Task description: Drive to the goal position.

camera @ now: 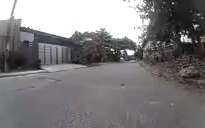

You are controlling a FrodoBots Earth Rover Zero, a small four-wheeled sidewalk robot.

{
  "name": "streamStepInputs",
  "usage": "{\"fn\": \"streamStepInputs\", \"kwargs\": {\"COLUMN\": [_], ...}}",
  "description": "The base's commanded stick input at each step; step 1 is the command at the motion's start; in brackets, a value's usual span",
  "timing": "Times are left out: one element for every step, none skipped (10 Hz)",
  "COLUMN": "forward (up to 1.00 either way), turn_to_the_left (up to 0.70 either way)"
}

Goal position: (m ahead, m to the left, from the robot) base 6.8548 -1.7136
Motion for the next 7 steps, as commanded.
{"fn": "streamStepInputs", "kwargs": {"forward": [1.0, 1.0, 1.0, 1.0, 1.0, 1.0, 1.0], "turn_to_the_left": [-0.39, -0.39, -0.39, -0.39, -0.39, -0.39, -0.39]}}
